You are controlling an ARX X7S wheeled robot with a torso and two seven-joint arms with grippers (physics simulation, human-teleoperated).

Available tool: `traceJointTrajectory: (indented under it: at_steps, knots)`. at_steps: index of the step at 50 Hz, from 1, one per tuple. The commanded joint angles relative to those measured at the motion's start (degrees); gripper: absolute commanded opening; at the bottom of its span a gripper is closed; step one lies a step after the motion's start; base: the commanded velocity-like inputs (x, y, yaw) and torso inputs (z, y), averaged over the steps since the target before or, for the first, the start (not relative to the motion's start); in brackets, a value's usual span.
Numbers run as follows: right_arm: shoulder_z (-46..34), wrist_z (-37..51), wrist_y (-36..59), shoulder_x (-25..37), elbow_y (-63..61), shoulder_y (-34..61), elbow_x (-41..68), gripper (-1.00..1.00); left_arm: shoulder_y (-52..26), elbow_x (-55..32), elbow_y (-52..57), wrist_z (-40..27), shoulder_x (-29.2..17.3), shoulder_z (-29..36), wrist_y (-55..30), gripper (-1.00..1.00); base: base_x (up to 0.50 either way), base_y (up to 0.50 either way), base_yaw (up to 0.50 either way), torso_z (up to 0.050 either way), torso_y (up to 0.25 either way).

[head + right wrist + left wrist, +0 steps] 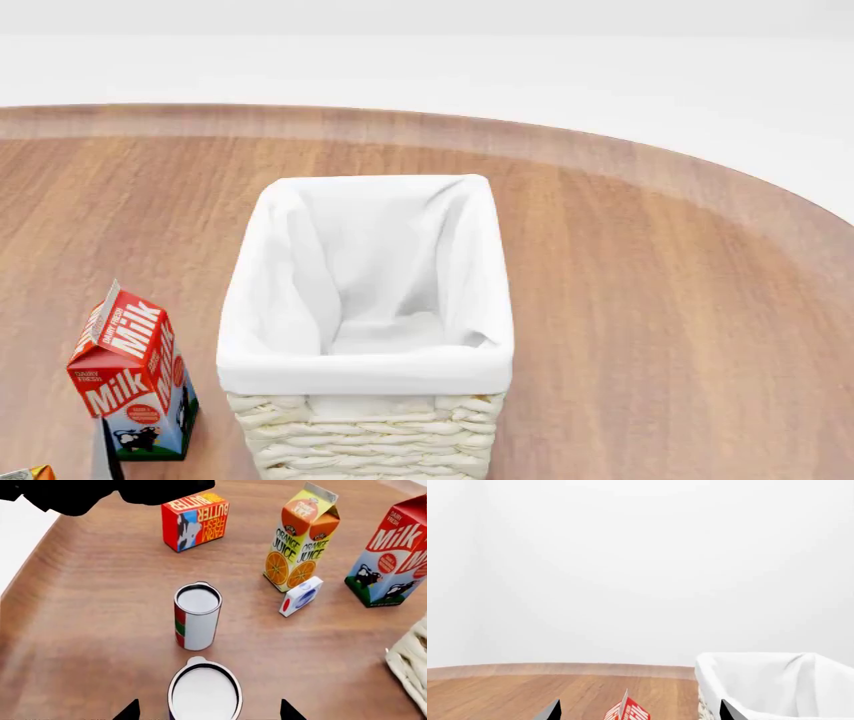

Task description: Pick up the alphabet soup, and put it in the basket.

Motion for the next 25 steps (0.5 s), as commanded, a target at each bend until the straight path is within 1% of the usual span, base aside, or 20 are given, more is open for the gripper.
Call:
traceJointTrajectory:
  at_steps: [1,25]
  knots:
    - [-1.2,-0.4,0.6,-1.0,1.1,1.0,-1.0,1.0,-0.1,-0.2,-0.1,-0.1,-0.2,0.1,0.1,1.0,0.0,0.0,0.0,0.0,0.0]
    - [-3.7,-0.9,0.9,-4.0,5.7,3.3,-3.7,1.0,-0.1,-0.5,0.2,-0.4,-0.6,0.3,0.1,1.0,0.0,0.0,0.0,0.0,0.0]
